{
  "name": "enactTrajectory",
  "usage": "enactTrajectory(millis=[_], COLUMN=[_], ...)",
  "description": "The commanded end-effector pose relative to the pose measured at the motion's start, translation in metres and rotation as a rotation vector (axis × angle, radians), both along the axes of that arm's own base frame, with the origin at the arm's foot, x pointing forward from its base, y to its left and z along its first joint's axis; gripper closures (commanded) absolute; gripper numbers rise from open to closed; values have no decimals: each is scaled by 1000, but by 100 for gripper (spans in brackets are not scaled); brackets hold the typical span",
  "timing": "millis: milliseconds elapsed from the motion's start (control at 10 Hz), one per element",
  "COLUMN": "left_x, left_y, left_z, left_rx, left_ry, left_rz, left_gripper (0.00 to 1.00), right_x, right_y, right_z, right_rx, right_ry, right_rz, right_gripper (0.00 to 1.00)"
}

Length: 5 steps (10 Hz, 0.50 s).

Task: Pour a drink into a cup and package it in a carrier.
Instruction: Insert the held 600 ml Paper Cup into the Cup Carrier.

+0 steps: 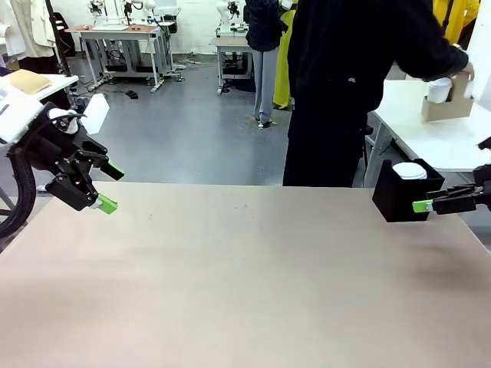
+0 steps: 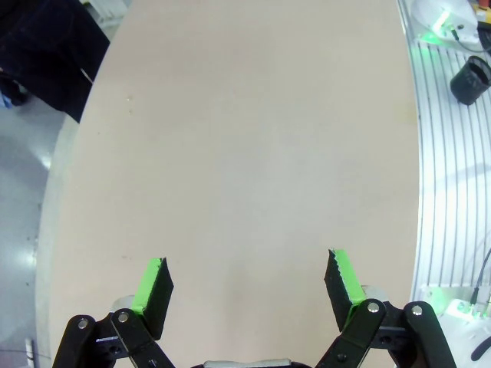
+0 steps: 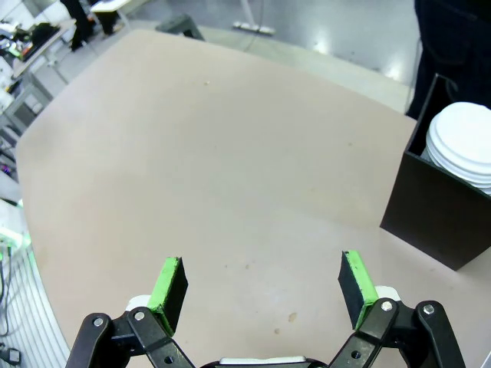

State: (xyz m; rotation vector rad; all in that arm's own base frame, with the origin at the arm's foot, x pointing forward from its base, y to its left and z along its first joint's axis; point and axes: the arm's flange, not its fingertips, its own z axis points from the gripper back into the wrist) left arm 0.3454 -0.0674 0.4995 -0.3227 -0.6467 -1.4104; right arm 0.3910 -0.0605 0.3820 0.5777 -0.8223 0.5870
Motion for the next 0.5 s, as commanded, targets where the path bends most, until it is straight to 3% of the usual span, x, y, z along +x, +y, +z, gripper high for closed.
enactTrajectory(millis=[0,400], left_x=[1,1], left_y=[0,0], left_z=[0,0], left_rx=[-21,-21], left_ry=[-4,-4], left_rz=[-20,-20], left_gripper=[0,0], right_x=[-1,-1], right_y=[0,0], right_z=[2,2], right_rx=[8,8], right_ry=[-3,-3], right_rz=[5,5], right_gripper=[0,0])
